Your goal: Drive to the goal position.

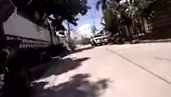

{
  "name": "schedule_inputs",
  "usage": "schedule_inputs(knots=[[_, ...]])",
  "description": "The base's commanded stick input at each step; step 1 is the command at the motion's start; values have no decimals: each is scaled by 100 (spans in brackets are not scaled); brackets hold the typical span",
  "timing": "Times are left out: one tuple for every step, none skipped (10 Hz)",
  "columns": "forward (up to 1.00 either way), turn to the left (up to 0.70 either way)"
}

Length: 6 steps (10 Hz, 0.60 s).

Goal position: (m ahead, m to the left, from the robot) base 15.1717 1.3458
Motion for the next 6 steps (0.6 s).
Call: schedule_inputs(knots=[[100,0],[100,0],[100,0],[100,0],[100,0],[100,0]])
